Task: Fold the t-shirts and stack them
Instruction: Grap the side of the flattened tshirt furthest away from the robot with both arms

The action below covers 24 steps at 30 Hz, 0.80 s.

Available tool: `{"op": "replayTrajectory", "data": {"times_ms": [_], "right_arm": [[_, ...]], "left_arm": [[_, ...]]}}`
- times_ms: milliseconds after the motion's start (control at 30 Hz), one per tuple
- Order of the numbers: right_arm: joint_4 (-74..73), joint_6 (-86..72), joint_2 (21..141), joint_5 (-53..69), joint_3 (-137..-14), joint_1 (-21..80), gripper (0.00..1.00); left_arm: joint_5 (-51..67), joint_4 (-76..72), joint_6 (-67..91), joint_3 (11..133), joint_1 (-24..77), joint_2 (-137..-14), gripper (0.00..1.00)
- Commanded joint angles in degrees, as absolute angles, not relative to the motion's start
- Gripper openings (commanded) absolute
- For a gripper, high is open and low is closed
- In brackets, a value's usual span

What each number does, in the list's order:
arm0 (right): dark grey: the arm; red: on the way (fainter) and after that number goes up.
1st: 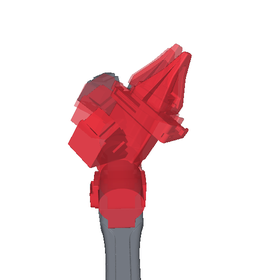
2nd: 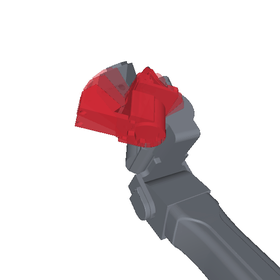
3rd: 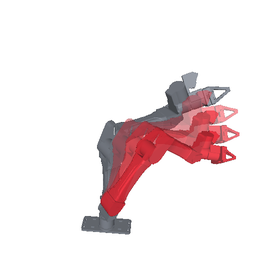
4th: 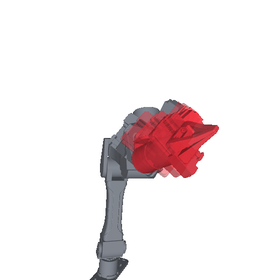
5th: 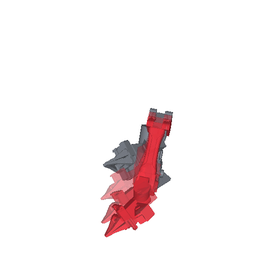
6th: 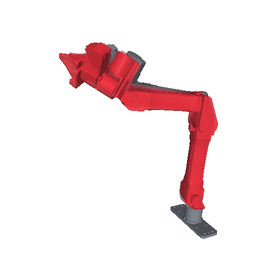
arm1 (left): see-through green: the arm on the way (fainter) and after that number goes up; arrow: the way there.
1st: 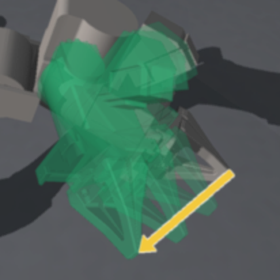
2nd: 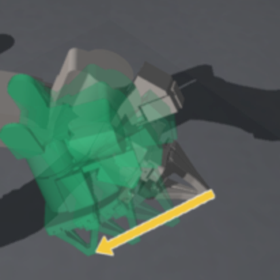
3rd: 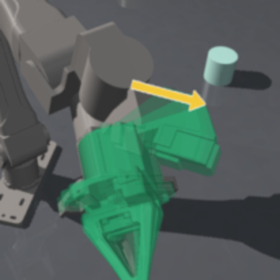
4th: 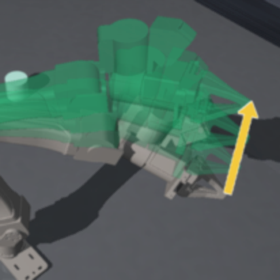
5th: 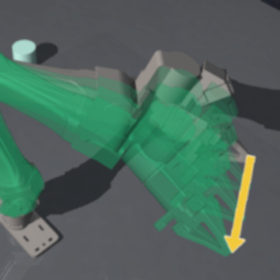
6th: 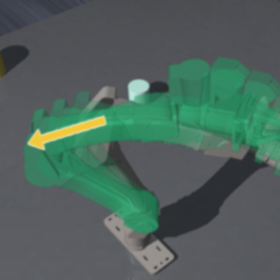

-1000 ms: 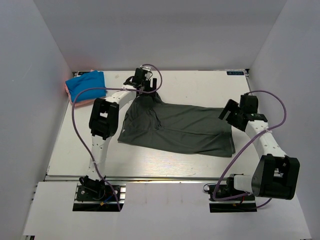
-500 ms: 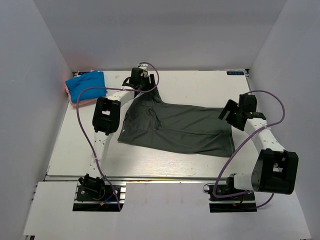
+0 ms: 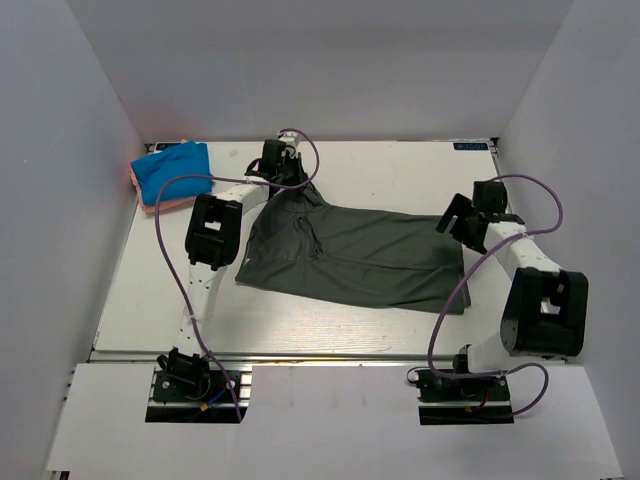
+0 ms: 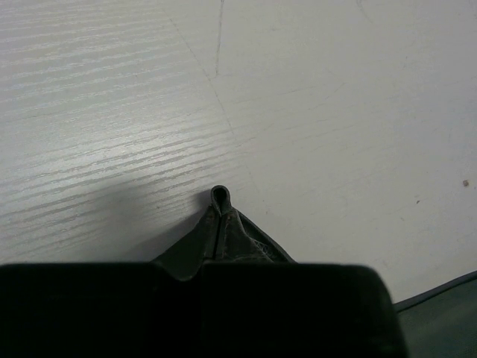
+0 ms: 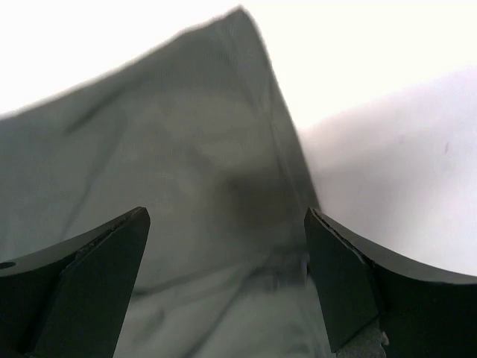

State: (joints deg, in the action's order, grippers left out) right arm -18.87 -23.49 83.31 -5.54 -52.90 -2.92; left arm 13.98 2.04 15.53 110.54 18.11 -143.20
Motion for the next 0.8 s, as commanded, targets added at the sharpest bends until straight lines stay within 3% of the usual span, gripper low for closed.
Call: {"op": "replayTrajectory", "data": {"times_ms": [0,333,467,600,767], "right_arm": [[-13.4,-22.2,87.4,-9.6,-58.0,-2.9,0.9],[-11.6,-21.3,108.3,-11.0,-75.7,-3.0,0.86],[-13.7,-21.7,113.6,-10.1,-80.1,-2.8,0.8],[-13.9,-22.2,114.9,-10.6,-79.5,-2.9,0.74],[-13.8,-22.9,113.3,-11.4,-75.2,-2.8,0.72]], "left_arm": [[14.2,2.0,15.2,110.5,18.0,-142.3,0.0],[11.8,-0.2,13.9,104.9,18.0,-136.1,0.0],[11.2,-0.8,13.9,102.8,18.0,-134.8,0.0],[11.2,-1.3,13.9,102.3,18.0,-133.6,0.0],[11.7,-1.3,13.4,102.3,18.0,-132.4,0.0]]}}
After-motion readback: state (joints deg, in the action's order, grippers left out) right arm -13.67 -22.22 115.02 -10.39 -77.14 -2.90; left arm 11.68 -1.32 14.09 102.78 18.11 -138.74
